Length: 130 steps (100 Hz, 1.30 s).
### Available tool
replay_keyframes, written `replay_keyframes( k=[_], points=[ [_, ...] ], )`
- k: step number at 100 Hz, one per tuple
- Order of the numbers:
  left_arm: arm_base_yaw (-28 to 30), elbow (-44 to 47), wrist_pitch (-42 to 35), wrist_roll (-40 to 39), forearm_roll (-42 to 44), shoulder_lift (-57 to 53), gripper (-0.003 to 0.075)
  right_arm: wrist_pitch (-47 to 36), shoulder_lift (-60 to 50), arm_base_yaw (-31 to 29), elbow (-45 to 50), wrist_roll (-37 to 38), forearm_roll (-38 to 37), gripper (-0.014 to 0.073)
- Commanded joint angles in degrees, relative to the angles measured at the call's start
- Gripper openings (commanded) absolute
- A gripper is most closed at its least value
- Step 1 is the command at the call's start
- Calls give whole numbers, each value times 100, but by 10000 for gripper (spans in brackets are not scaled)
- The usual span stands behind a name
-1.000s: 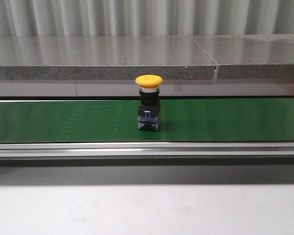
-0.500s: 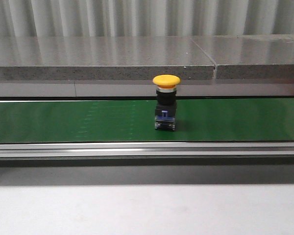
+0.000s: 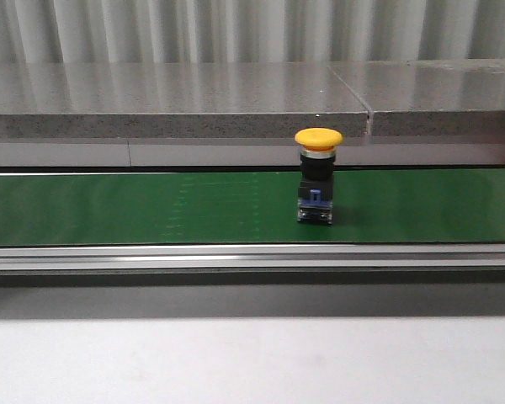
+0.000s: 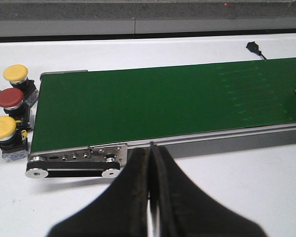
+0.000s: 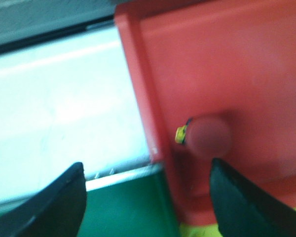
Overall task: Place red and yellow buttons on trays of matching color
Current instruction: 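Lower the red button into the red tray and open the right gripper, then grasp the yellow button at the belt end with the right gripper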
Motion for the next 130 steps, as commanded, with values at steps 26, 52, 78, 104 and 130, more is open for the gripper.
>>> replay_keyframes(
  k=[26,52,78,104,130],
  points=[
    [-45,-133,-384,-17,-61,54,-20,99,-1713,512,997,-85,25,528],
    [-45,-133,-384,-17,-61,54,-20,955,-2316,1127,1402,-200,20,528],
    [-45,-133,-384,-17,-61,54,-20,1806,-2450,1842,1453,-676,20,528],
    [-45,-133,-384,-17,-61,54,-20,1875,-2426,2241,1812,-1352,25,528],
    [-45,-133,-384,-17,-61,54,-20,1396,-2170,2390,1948,-1462,200,528]
  ],
)
